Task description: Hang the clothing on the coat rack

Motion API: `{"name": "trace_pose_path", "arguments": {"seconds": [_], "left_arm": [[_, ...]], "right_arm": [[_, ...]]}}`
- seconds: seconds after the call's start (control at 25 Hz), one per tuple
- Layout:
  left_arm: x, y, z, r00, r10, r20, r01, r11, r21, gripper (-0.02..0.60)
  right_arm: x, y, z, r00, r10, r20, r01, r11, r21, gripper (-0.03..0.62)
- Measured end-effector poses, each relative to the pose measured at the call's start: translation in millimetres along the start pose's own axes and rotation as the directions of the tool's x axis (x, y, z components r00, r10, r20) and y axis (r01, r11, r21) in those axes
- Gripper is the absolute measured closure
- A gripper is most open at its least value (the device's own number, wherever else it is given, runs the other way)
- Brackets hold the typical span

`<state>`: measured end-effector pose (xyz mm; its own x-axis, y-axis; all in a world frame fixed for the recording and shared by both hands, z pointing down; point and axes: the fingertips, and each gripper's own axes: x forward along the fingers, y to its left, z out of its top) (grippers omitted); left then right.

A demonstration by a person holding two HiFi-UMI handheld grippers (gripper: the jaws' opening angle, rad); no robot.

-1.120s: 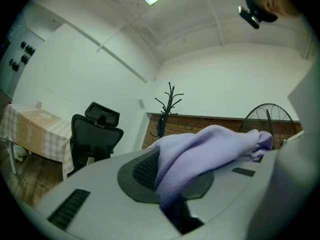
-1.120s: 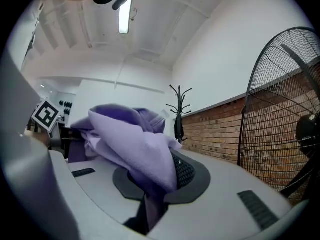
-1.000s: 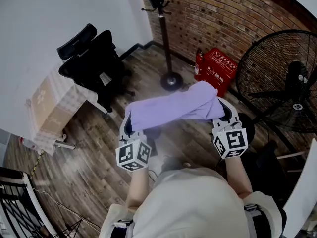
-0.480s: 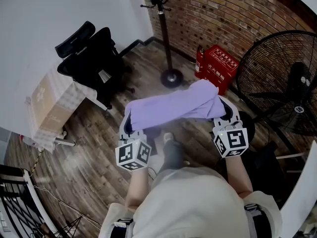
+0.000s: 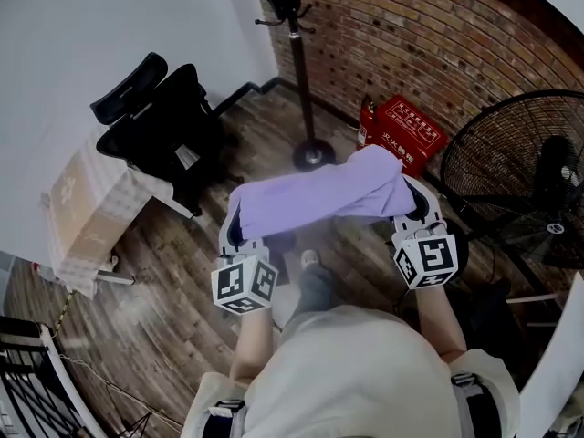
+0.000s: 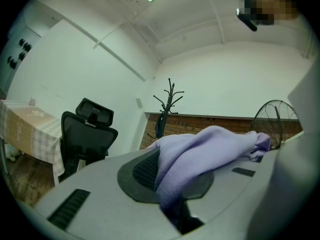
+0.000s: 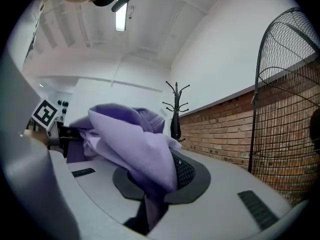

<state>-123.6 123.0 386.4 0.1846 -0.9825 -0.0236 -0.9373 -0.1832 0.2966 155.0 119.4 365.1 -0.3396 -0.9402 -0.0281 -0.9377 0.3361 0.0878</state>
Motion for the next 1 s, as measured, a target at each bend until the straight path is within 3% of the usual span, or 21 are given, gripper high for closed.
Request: {"name": "trace_pose_path", "arguments": {"seconds": [1.0], "left_arm": [[211,71,41,0.995,-0.104,0.009,0.104,0.994,-0.015,0.549]], "right_arm": [[200,-30,16,0.996,-0.091,0.025,0.091,0.996,-0.014,0.559]]}}
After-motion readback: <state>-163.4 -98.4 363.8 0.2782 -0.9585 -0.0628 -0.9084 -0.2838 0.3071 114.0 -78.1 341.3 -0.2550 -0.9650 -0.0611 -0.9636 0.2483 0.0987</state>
